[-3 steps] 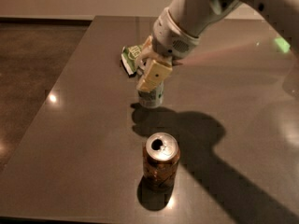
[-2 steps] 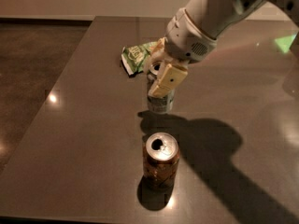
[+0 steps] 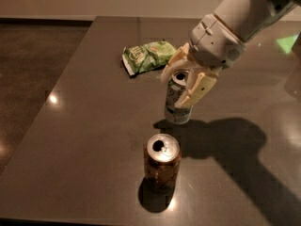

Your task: Move 7up can near orange can

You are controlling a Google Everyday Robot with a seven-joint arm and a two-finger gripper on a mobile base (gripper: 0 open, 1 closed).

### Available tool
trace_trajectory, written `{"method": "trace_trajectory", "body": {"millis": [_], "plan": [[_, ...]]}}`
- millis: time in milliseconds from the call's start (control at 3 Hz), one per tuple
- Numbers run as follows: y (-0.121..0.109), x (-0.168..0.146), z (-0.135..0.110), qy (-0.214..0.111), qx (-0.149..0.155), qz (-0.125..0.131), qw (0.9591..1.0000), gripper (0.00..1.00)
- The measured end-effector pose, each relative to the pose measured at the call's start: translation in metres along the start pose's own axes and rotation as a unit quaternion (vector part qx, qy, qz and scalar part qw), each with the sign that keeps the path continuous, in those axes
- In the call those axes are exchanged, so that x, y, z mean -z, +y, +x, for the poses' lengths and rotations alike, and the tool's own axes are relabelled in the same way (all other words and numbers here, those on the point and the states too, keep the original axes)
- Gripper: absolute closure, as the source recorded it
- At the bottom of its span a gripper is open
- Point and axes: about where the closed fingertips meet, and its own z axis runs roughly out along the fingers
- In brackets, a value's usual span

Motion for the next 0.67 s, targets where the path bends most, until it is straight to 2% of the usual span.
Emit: {"method": "trace_trajectory", "body": {"millis": [333, 667], "plan": [[0.009, 0.002, 0.004, -0.009, 0.040, -0.015, 0.9991, 1.00], [0.022, -0.002, -0.004, -0.021, 0.079, -0.028, 0.9963, 1.00]]}}
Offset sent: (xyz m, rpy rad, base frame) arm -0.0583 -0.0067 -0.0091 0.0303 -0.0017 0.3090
